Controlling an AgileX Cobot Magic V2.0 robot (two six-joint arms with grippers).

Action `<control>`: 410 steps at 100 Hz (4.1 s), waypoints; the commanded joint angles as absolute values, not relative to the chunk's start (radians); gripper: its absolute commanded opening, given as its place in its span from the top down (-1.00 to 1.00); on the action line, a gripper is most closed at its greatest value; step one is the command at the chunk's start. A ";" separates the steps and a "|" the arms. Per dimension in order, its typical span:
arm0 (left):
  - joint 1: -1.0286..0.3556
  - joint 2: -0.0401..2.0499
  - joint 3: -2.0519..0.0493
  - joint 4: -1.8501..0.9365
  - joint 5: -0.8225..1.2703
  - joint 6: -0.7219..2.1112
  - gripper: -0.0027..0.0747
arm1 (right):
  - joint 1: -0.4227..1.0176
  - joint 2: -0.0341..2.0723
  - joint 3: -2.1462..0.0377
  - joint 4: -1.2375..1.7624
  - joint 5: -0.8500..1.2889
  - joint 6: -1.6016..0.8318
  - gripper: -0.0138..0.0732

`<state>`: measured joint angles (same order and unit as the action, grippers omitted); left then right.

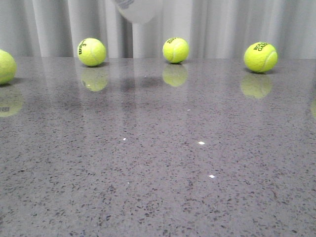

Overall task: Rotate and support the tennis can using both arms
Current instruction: 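Lift the can's rim end with the left gripper, tilting it upward, then lower the can upright onto its base with the left gripper, then release the can rim and raise the left gripper away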

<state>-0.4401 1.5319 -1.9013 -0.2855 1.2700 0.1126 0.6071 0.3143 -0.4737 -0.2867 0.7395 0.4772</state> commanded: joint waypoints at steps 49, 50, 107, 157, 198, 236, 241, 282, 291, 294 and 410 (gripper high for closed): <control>-0.505 1.497 -1.752 -0.224 1.276 0.092 0.99 | 0.601 0.323 -0.501 -0.314 0.668 0.474 0.81; -0.505 1.497 -1.752 -0.223 1.276 0.092 0.99 | 0.601 0.323 -0.501 -0.314 0.668 0.474 0.81; -0.505 1.499 -1.750 -0.203 1.276 0.091 0.99 | 0.601 0.323 -0.501 -0.314 0.668 0.474 0.81; -0.505 1.499 -1.729 -0.207 1.276 0.091 0.26 | 0.601 0.323 -0.501 -0.314 0.668 0.474 0.81; -0.512 1.506 -1.804 -0.226 1.276 0.091 -0.09 | 0.601 0.323 -0.501 -0.314 0.668 0.474 0.81; -0.618 1.627 -1.952 -0.258 1.274 0.096 -0.09 | 0.601 0.323 -0.501 -0.314 0.668 0.474 0.81; -0.626 1.635 -1.966 -0.258 1.272 0.096 -0.09 | 0.601 0.323 -0.501 -0.314 0.668 0.474 0.81; -0.674 1.617 -2.065 -0.268 1.130 0.130 -0.05 | 0.601 0.323 -0.501 -0.314 0.668 0.474 0.81; -0.674 1.574 -2.065 -0.259 1.084 0.130 0.29 | 0.601 0.323 -0.501 -0.314 0.668 0.474 0.81; -0.674 1.564 -2.065 -0.252 1.075 0.130 0.40 | 0.601 0.323 -0.501 -0.314 0.668 0.474 0.81; -0.672 0.728 -0.693 -0.070 0.121 0.038 0.98 | 0.601 0.323 -0.501 -0.314 0.668 0.474 0.81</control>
